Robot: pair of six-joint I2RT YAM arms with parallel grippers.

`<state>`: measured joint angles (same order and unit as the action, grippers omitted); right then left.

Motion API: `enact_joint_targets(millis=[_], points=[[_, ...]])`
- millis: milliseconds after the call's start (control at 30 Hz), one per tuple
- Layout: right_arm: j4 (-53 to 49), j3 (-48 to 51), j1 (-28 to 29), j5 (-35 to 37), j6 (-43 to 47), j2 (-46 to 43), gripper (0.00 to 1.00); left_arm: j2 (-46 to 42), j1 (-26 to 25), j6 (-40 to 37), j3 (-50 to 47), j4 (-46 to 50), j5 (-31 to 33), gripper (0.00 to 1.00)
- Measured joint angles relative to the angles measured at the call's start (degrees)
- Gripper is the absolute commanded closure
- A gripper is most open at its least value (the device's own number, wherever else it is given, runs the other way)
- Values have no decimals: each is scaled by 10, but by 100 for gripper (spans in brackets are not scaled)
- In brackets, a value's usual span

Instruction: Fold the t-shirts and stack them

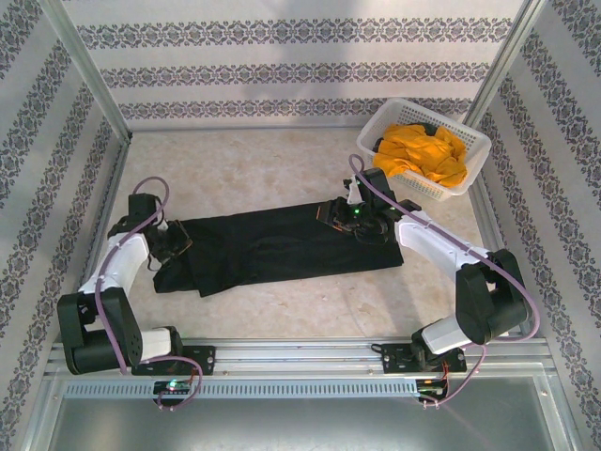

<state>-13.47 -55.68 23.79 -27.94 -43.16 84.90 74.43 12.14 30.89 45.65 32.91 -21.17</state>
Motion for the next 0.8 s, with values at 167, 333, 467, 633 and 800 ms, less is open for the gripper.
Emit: enact_joint_targets(millis=[167,333,467,633,800], points=[[0,0,0,0,0,0,58,41,0,2,46,14,0,99],[0,0,-1,0,0,0,58,97,0,1,96,25,4,100],[-1,0,-4,0,0,0,58,142,0,-5,127,26,13,100],[-3,10,-8,0,0,-7,58,196,0,-16,151,25,30,100],[-4,21,-11,0,0,-9,58,252,0,-28,159,22,45,94]])
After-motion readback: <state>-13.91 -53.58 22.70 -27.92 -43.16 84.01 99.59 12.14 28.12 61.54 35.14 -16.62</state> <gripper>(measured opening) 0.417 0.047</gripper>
